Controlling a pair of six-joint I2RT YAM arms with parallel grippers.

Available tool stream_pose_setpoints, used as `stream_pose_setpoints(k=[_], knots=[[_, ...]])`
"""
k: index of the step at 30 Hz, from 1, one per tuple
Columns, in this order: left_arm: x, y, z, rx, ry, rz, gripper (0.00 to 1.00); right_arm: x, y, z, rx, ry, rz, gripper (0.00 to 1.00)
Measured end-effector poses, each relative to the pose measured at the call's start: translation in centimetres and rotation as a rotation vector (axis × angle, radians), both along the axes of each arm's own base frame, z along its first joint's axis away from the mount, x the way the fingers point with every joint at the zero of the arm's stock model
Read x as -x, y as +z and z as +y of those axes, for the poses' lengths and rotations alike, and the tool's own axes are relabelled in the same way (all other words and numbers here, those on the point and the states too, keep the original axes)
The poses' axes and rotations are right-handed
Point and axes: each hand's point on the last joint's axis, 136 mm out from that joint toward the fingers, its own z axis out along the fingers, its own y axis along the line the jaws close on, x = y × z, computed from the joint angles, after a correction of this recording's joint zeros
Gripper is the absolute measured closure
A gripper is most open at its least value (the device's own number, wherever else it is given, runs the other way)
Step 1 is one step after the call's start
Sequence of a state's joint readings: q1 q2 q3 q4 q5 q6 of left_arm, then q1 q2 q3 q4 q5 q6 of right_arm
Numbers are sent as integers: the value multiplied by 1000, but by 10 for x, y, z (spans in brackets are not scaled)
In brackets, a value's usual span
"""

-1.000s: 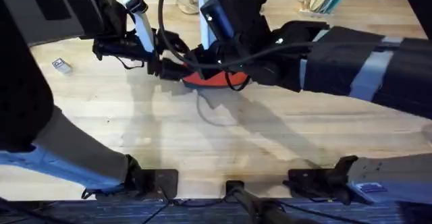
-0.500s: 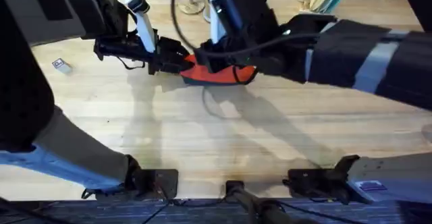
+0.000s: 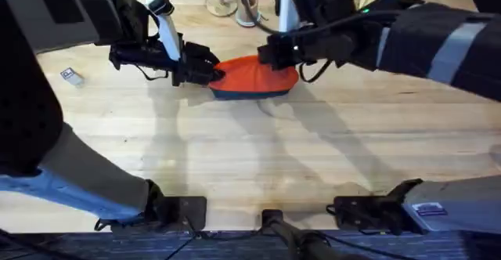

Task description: Unzip the bag, pick up the pens from the table one at a time and place them inside, then zip the bag closed.

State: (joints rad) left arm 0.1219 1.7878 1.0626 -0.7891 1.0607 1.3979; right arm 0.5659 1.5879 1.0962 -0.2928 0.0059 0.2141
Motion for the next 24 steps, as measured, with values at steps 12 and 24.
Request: stream_pose_setpoints(k=[12,24], knots=[[1,0,-1,1,-1,4,957,-12,-5,-43,19,-95,43,972],[2,0,-3,1,-8,6,957,-27,-3,-94,22,-220,60,972]])
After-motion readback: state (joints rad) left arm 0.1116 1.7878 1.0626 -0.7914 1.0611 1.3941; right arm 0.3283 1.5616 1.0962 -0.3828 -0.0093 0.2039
